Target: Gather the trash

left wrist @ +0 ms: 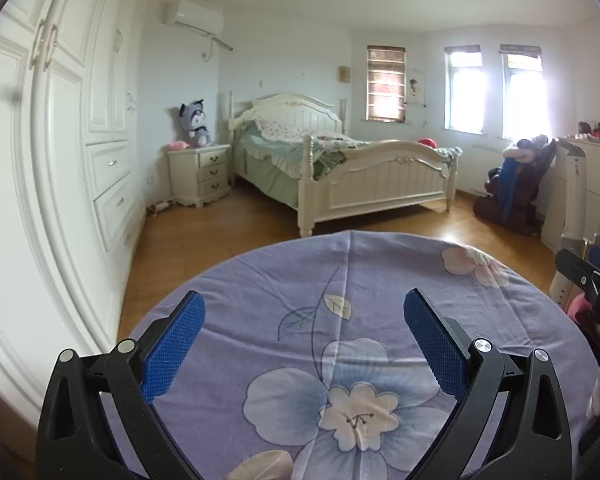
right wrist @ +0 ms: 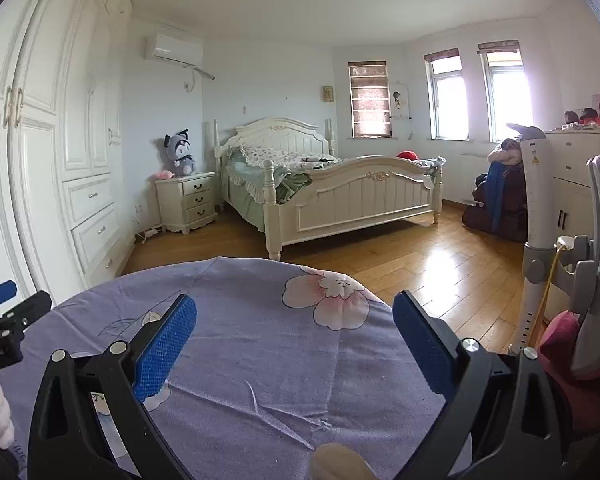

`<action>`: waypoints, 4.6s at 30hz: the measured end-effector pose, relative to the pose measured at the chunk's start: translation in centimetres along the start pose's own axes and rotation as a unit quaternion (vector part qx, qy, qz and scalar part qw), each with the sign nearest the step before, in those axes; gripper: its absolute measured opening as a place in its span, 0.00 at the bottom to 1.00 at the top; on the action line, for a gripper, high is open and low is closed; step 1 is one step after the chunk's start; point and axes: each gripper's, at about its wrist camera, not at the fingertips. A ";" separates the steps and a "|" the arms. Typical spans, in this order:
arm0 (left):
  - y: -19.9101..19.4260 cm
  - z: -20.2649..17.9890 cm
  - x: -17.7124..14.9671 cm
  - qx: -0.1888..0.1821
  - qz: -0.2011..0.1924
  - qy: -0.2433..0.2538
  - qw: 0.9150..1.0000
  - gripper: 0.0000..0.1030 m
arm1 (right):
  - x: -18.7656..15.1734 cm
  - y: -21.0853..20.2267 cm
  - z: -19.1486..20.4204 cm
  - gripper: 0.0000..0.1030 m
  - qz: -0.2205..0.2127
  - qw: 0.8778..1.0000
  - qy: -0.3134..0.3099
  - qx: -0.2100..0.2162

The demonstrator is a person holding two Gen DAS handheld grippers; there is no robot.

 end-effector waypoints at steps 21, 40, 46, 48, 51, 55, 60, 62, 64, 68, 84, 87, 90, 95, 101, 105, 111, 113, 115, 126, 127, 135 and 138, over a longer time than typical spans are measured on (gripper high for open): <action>0.6 1.0 -0.3 0.022 0.010 -0.016 1.000 0.95 | 0.0 0.1 -0.2 0.95 -0.009 1.000 0.004 0.006; 0.2 1.5 -0.4 0.022 0.007 -0.017 1.000 0.95 | 0.0 -0.1 0.1 0.95 -0.011 1.000 0.005 0.000; 0.2 1.7 -0.4 0.022 0.007 -0.018 1.000 0.95 | 0.0 -0.1 0.0 0.95 -0.011 1.000 0.006 0.000; 0.2 1.7 -0.4 0.022 0.008 -0.018 1.000 0.95 | 0.0 0.0 0.0 0.95 -0.011 1.000 0.007 -0.002; 0.2 1.7 -0.3 0.020 0.008 -0.019 1.000 0.95 | 0.0 0.0 0.1 0.95 -0.012 1.000 0.007 -0.003; 0.2 1.8 -0.3 0.020 0.008 -0.019 1.000 0.95 | 0.0 0.0 0.1 0.95 -0.012 1.000 0.008 -0.003; 0.2 1.8 -0.3 0.023 0.008 -0.022 0.999 0.95 | 0.0 0.0 0.1 0.95 -0.012 1.000 0.007 -0.003; 0.1 1.9 -0.3 0.023 0.008 -0.022 0.999 0.95 | 0.0 0.0 0.1 0.95 -0.011 1.000 0.007 -0.003; 0.1 1.8 -0.3 0.025 0.006 -0.020 0.999 0.95 | 0.0 0.0 0.1 0.95 -0.011 1.000 0.007 -0.003; 0.1 1.9 -0.2 0.025 0.003 -0.016 1.000 0.95 | 0.0 0.0 0.1 0.95 -0.012 1.000 0.007 -0.003; 0.1 2.0 -0.3 0.025 0.001 -0.016 1.000 0.95 | 0.0 0.0 0.0 0.95 -0.011 1.000 0.007 -0.003; 0.1 2.1 -0.3 0.023 0.002 -0.017 1.000 0.95 | 0.0 0.0 0.0 0.95 -0.012 1.000 0.008 -0.003; 0.1 2.1 -0.4 0.024 0.003 -0.016 1.000 0.95 | 0.0 0.0 0.0 0.95 -0.012 1.000 0.007 -0.003; 0.0 2.2 -0.3 0.025 0.002 -0.019 0.999 0.95 | 0.0 0.0 0.0 0.95 -0.012 1.000 0.007 -0.003; 0.0 2.2 -0.3 0.025 0.003 -0.018 1.000 0.95 | 0.0 0.0 0.1 0.95 -0.011 1.000 0.007 -0.003; 0.1 2.1 -0.3 0.025 0.004 -0.017 1.000 0.95 | 0.0 0.0 0.1 0.95 -0.011 1.000 0.007 -0.003; 0.2 2.1 -0.4 0.026 0.008 -0.016 0.999 0.95 | 0.0 0.0 0.1 0.95 -0.011 1.000 0.007 -0.003; 0.3 2.2 -0.3 0.026 0.009 -0.016 0.999 0.95 | 0.0 0.0 0.0 0.95 -0.011 1.000 0.007 -0.003; 0.3 2.2 -0.3 0.026 0.008 -0.017 0.999 0.95 | 0.0 0.0 0.0 0.95 -0.011 1.000 0.007 -0.003; 0.3 2.2 -0.3 0.026 0.009 -0.016 1.000 0.95 | 0.0 0.0 0.0 0.95 -0.011 1.000 0.007 -0.003; 0.3 2.2 -0.3 0.025 0.009 -0.016 1.000 0.95 | 0.0 0.0 0.0 0.95 -0.011 1.000 0.007 -0.003; 0.3 2.1 -0.4 0.026 0.010 -0.016 0.999 0.95 | 0.0 0.0 -0.1 0.95 -0.011 1.000 0.007 -0.003; 0.3 2.1 -0.3 0.026 0.010 -0.016 0.999 0.95 | 0.0 0.0 -0.1 0.95 -0.011 1.000 0.007 -0.003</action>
Point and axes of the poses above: each gripper's, at about its wrist camera, not at the fingertips, and y roughly the way its jaws point, z to its left, x to its top, and after that the axes turned 6 degrees about -y, right-handed
